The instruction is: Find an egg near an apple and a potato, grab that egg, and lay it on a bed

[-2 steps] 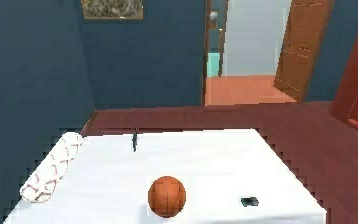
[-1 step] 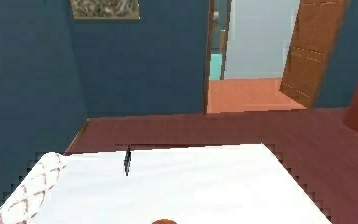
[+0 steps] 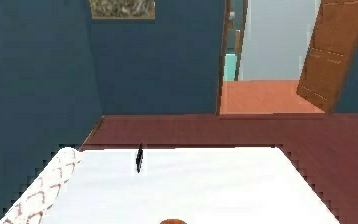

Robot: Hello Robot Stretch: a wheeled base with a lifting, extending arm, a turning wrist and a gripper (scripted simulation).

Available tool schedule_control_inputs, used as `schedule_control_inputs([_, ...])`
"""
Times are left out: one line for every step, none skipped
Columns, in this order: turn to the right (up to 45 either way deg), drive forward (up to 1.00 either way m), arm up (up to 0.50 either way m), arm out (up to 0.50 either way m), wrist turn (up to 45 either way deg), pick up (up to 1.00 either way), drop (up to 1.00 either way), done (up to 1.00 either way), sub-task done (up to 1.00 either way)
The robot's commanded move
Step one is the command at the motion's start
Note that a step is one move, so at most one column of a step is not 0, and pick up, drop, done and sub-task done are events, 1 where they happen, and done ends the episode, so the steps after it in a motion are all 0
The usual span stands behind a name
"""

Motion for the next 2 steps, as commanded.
schedule_control_inputs([-3.0, 0.00, 0.00, 0.00, 0.0, 0.00, 0.00, 0.00, 0.00])
schedule_control_inputs([15.0, 0.00, 0.00, 0.00, 0.0, 0.00, 0.00, 0.00, 0.00])
